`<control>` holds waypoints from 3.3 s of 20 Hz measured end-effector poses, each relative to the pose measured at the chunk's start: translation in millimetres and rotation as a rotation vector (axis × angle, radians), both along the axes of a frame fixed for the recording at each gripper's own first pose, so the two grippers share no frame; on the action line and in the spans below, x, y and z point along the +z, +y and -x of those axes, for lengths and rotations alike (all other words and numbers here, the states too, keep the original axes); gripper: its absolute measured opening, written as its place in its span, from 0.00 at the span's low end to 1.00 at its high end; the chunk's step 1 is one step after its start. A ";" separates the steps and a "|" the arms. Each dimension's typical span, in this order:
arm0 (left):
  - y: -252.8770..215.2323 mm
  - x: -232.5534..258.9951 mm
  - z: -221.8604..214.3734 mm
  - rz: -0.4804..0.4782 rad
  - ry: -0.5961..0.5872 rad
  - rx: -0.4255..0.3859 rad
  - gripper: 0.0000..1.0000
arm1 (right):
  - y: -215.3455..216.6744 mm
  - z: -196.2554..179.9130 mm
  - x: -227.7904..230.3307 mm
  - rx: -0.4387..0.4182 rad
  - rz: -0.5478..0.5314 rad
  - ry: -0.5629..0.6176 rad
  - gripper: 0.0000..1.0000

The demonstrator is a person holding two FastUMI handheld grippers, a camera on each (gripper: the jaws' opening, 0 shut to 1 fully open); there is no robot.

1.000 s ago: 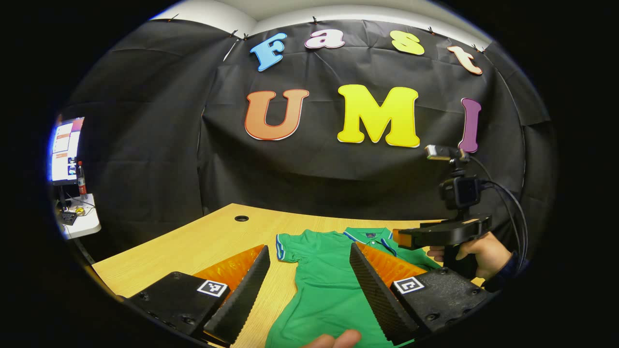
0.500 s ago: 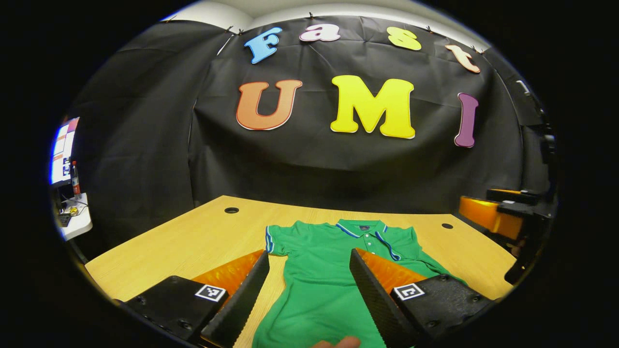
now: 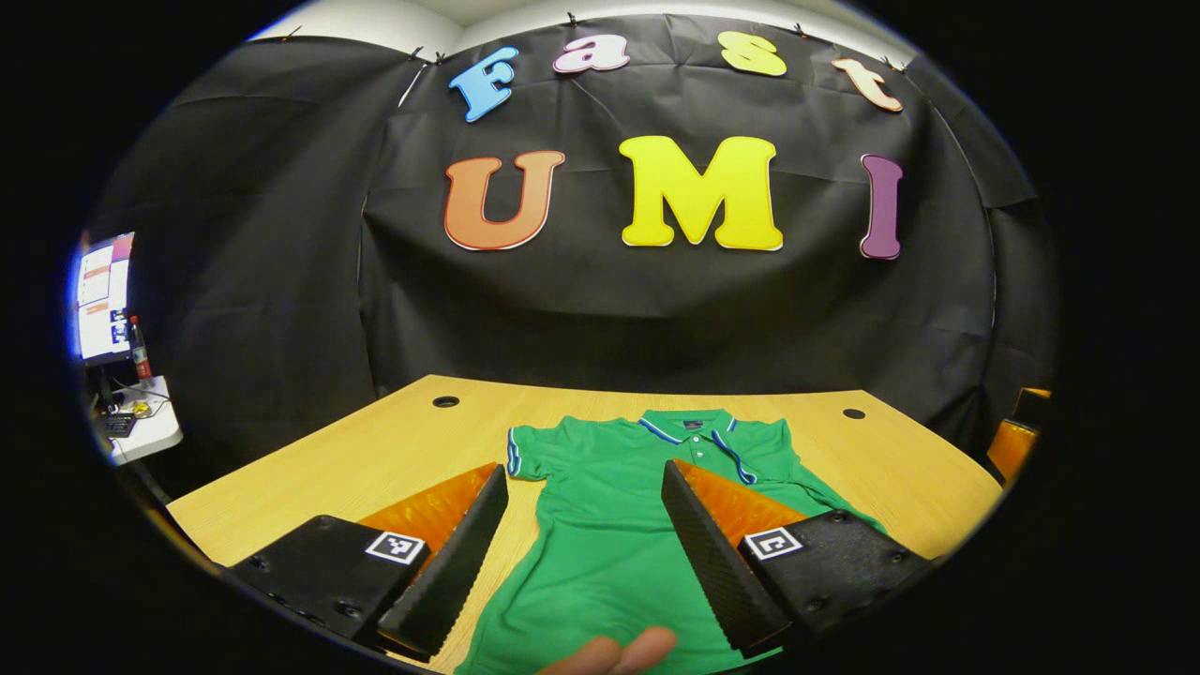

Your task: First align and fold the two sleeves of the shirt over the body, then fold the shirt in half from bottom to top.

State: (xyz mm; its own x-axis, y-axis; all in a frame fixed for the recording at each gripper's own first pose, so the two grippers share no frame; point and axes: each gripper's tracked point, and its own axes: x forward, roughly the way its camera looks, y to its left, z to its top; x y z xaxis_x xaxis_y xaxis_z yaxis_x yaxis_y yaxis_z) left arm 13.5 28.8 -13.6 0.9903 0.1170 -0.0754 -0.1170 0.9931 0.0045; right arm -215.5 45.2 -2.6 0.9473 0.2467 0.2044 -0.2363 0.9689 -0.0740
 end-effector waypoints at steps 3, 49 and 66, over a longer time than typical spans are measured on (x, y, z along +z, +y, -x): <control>11.2 17.7 -36.5 -0.042 0.009 0.023 1.00 | -5.1 4.8 2.4 0.031 -0.038 -0.037 0.95; -39.4 -52.7 -228.1 -0.099 0.393 -0.061 0.97 | -51.2 -28.6 -32.3 0.020 -0.109 0.039 0.96; -14.5 51.0 -8.6 -0.073 0.006 -0.130 1.00 | -46.6 57.7 -2.6 -0.057 -0.071 -0.087 0.95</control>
